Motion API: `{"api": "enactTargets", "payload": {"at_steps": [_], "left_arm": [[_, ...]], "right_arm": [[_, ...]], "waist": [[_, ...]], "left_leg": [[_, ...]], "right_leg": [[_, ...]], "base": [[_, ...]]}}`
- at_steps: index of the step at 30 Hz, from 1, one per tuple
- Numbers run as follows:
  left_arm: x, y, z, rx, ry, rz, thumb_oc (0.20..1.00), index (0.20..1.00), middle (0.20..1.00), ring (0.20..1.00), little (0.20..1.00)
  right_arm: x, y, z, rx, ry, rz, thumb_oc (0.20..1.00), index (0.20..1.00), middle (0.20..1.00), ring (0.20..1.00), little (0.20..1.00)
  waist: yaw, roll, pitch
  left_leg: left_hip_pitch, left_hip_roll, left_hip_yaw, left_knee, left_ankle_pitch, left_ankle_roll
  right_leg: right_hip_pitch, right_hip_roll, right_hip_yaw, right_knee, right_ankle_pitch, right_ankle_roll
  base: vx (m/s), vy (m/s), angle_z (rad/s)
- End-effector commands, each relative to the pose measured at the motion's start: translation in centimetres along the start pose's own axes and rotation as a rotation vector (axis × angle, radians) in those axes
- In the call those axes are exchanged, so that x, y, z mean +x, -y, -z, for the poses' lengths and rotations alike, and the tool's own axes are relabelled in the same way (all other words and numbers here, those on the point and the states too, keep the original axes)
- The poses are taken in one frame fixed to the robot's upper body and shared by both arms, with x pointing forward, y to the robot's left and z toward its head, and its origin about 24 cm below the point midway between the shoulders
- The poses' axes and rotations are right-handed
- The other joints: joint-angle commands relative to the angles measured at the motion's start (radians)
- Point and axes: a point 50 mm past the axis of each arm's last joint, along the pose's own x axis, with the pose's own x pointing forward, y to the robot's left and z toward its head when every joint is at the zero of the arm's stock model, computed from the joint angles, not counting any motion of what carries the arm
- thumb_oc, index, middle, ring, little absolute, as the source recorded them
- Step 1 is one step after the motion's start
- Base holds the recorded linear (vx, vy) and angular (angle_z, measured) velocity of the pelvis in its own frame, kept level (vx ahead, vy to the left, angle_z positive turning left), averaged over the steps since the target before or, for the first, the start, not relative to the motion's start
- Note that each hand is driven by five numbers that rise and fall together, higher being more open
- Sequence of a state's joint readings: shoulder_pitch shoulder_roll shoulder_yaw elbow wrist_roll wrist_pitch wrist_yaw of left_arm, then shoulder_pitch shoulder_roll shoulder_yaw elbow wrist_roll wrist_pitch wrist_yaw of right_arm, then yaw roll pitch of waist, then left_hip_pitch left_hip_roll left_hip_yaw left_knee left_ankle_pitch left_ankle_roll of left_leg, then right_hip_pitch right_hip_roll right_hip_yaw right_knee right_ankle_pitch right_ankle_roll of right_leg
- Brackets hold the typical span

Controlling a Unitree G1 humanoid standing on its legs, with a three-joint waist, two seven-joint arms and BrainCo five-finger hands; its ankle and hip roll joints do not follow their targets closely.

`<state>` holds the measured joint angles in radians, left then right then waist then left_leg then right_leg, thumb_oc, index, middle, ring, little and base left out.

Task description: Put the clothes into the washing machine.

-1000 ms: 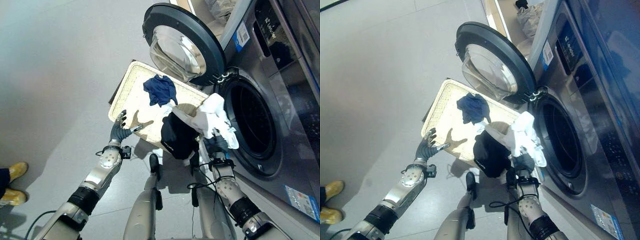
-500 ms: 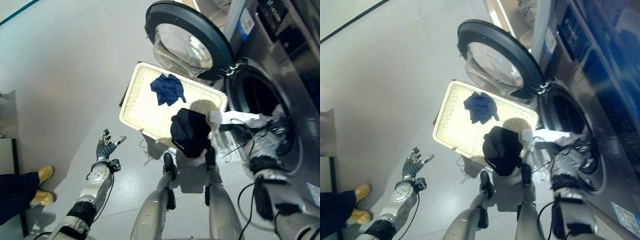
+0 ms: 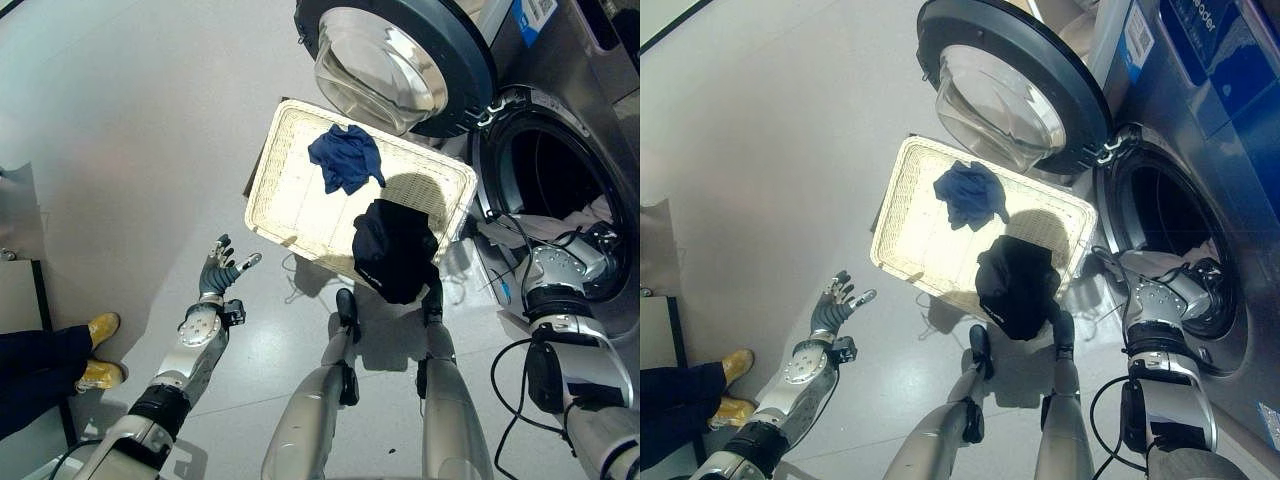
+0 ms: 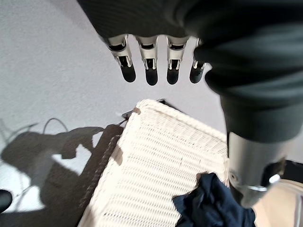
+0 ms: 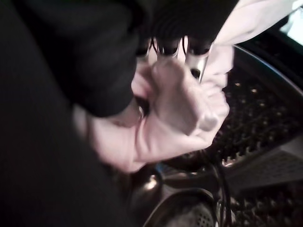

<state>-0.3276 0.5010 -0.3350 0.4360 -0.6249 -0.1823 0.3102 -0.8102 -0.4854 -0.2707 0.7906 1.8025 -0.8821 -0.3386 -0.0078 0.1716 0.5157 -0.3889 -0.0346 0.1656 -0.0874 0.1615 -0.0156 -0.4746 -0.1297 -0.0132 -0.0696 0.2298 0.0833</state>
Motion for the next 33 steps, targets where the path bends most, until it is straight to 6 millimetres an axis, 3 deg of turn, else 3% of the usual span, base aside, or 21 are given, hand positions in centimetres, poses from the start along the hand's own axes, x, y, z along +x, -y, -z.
{"api": "enactTargets", "payload": {"at_steps": [1, 2, 3, 4, 5, 8, 13, 14, 18, 20, 23, 28, 33], "left_arm": [[0.4, -3.0, -1.2, 0.034, 0.022, -0.082, 1.000, 1.000, 1.000, 1.000, 1.000], [1.0, -2.9, -2.5, 0.058, 0.056, -0.063, 1.000, 1.000, 1.000, 1.000, 1.000], [1.0, -2.9, -2.5, 0.058, 0.056, -0.063, 1.000, 1.000, 1.000, 1.000, 1.000], [1.6, -2.6, -4.2, 0.060, 0.095, -0.039, 1.000, 1.000, 1.000, 1.000, 1.000], [2.0, -2.4, -5.9, 0.066, 0.138, -0.015, 1.000, 1.000, 1.000, 1.000, 1.000], [2.3, -2.2, -6.9, 0.082, 0.177, 0.004, 1.000, 1.000, 1.000, 1.000, 1.000], [2.5, -1.2, -7.9, 0.083, 0.226, 0.016, 1.000, 1.000, 1.000, 1.000, 1.000], [2.5, -0.5, -8.2, 0.075, 0.244, 0.021, 1.000, 1.000, 1.000, 1.000, 1.000], [2.3, 0.1, -8.1, 0.064, 0.254, 0.020, 1.000, 1.000, 1.000, 1.000, 1.000], [2.2, 0.2, -7.8, 0.063, 0.249, 0.019, 1.000, 1.000, 1.000, 1.000, 1.000], [2.2, 0.0, -7.7, 0.052, 0.244, 0.006, 1.000, 1.000, 1.000, 1.000, 1.000], [2.0, -1.3, -6.7, 0.041, 0.212, -0.014, 1.000, 1.000, 1.000, 1.000, 1.000], [1.7, -1.8, -5.5, 0.025, 0.182, -0.032, 1.000, 1.000, 1.000, 1.000, 1.000]], "right_arm": [[1.7, -15.0, -16.9, 0.253, 0.664, -0.381, 1.000, 1.000, 1.000, 1.000, 1.000], [4.9, -12.4, -15.4, 0.169, 0.399, -0.208, 1.000, 1.000, 1.000, 1.000, 1.000], [4.9, -12.4, -15.4, 0.169, 0.399, -0.208, 1.000, 1.000, 1.000, 1.000, 1.000], [6.4, -10.2, -11.0, -0.084, 0.042, -0.116, 1.000, 1.000, 1.000, 1.000, 1.000], [5.9, -9.0, -7.1, -0.262, -0.131, -0.110, 1.000, 1.000, 1.000, 1.000, 1.000], [5.7, -7.7, -5.6, -0.344, -0.179, -0.130, 1.000, 1.000, 1.000, 1.000, 1.000], [4.8, -7.5, -4.2, -0.466, -0.099, -0.208, 1.000, 1.000, 1.000, 1.000, 1.000], [4.0, -8.6, -3.6, -0.528, 0.008, -0.262, 1.000, 1.000, 1.000, 1.000, 1.000], [2.4, -10.4, -2.4, -0.586, 0.082, -0.385, 1.000, 1.000, 1.000, 1.000, 1.000], [2.0, -10.6, -2.2, -0.629, 0.101, -0.427, 1.000, 1.000, 1.000, 1.000, 1.000], [1.1, -11.3, -1.1, -0.825, 0.137, -0.552, 1.000, 1.000, 1.000, 1.000, 1.000], [1.8, -10.3, -1.3, -1.022, 0.120, -0.584, 1.000, 1.000, 1.000, 1.000, 1.000], [0.7, -11.6, -2.3, -0.920, 0.304, -0.595, 1.000, 1.000, 1.000, 1.000, 1.000]], "waist": [[-0.076, -0.009, 0.004], [-0.065, -0.011, 0.004], [-0.065, -0.011, 0.004], [-0.046, -0.003, 0.004], [-0.024, 0.004, 0.004], [-0.011, 0.008, 0.004], [-0.001, 0.020, 0.004], [0.002, 0.025, 0.004], [0.001, 0.029, 0.004], [0.000, 0.029, 0.004], [-0.004, 0.028, 0.004], [-0.008, 0.020, 0.004], [-0.013, 0.024, 0.004]], "left_leg": [[-0.088, -0.032, -0.031, 0.135, -0.084, -0.043], [-0.133, -0.034, -0.044, 0.151, -0.076, -0.043], [-0.133, -0.034, -0.044, 0.151, -0.076, -0.043], [-0.162, -0.039, -0.056, 0.155, -0.068, -0.040], [-0.188, -0.038, -0.060, 0.154, -0.062, -0.038], [-0.220, -0.042, -0.070, 0.166, -0.060, -0.037], [-0.248, -0.044, -0.074, 0.169, -0.056, -0.036], [-0.257, -0.046, -0.075, 0.164, -0.053, -0.034], [-0.264, -0.046, -0.073, 0.159, -0.051, -0.033], [-0.254, -0.048, -0.073, 0.157, -0.059, -0.034], [-0.268, -0.046, -0.068, 0.151, -0.047, -0.034], [-0.251, -0.042, -0.064, 0.149, -0.054, -0.036], [-0.240, -0.039, -0.065, 0.143, -0.056, -0.037]], "right_leg": [[-0.078, 0.090, -0.047, 0.210, -0.179, 0.003], [-0.116, 0.090, -0.052, 0.227, -0.177, 0.000], [-0.116, 0.090, -0.052, 0.227, -0.177, 0.000], [-0.141, 0.082, -0.063, 0.231, -0.171, 0.000], [-0.163, 0.075, -0.076, 0.230, -0.166, -0.002], [-0.188, 0.070, -0.092, 0.246, -0.168, -0.004], [-0.218, 0.070, -0.099, 0.262, -0.175, -0.007], [-0.230, 0.073, -0.099, 0.262, -0.174, -0.008], [-0.239, 0.079, -0.097, 0.264, -0.176, -0.009], [-0.232, 0.080, -0.095, 0.266, -0.186, -0.007], [-0.246, 0.086, -0.090, 0.259, -0.173, -0.007], [-0.232, 0.088, -0.090, 0.258, -0.180, -0.003], [-0.224, 0.088, -0.089, 0.253, -0.181, 0.001]], "base": [[-0.01, -0.141, 0.14], [-0.01, -0.141, 0.14], [-0.02, -0.247, 0.41], [-0.04, -0.220, 0.33], [-0.04, -0.238, 0.35], [-0.02, -0.126, 0.16], [-0.01, -0.035, -0.17], [-0.03, -0.010, -0.18], [-0.02, 0.013, -0.05], [-0.01, 0.023, -0.06], [-0.02, 0.027, -0.04], [0.00, 0.000, 0.00], [0.00, 0.014, 0.00]]}}
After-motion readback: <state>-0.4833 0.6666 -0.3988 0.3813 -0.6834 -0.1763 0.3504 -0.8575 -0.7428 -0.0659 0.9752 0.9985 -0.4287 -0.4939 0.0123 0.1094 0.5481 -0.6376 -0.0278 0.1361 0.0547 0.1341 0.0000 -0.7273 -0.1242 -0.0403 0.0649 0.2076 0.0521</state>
